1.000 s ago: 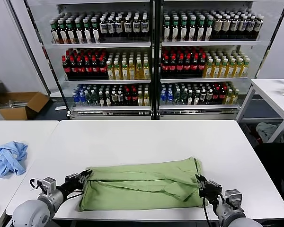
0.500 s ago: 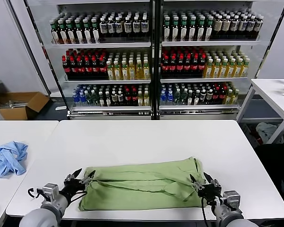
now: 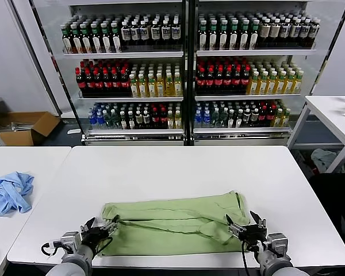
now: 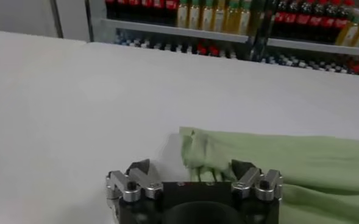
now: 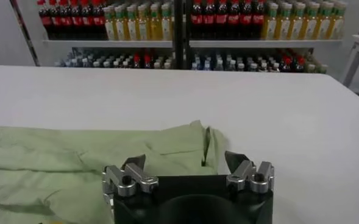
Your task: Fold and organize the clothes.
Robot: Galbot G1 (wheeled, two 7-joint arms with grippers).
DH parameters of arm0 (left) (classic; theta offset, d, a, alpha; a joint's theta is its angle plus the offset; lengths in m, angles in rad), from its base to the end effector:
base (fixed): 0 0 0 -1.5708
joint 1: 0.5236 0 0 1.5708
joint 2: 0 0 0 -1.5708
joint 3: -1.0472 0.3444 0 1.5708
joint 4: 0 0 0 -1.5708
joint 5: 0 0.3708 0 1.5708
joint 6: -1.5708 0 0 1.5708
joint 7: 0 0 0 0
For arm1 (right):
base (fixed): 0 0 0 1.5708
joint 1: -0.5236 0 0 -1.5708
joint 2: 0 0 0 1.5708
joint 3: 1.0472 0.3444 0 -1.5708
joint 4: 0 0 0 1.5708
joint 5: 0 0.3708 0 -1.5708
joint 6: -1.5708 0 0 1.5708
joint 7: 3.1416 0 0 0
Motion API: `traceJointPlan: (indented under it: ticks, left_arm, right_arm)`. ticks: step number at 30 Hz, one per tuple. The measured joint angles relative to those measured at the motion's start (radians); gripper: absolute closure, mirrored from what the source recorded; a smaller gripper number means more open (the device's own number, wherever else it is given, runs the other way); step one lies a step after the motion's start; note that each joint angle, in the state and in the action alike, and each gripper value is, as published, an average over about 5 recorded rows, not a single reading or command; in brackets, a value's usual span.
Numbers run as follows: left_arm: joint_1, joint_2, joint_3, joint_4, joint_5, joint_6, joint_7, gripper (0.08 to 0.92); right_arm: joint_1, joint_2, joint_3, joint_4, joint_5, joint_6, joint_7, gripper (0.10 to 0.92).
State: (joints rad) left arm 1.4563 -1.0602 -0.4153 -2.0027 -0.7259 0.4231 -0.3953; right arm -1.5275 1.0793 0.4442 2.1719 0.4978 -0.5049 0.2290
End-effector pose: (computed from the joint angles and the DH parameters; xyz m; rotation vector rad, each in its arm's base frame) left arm 0.2344 0.0607 -0.3009 0.0556 -2.5732 0.1661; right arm 0.2102 -0.0422 -0.2563 0.1744 -2.6556 0.0401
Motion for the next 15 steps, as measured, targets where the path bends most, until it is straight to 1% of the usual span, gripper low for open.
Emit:
traceJointPlan:
  ticks: [7, 15]
  left_arm:
    - [-0.004, -0.021, 0.02, -0.005, -0.009, -0.001, -0.034, 0.441]
    - [-0.01, -0.049, 0.047, -0.012, 0.004, 0.003, -0.046, 0.675]
  right_arm:
    - [-0.002, 0.002, 0.002, 0.0, -0.003, 0.001, 0.002, 0.203]
    - [-0.006, 0.006, 0.003, 0.004, -0.01, 0.002, 0.002, 0.203]
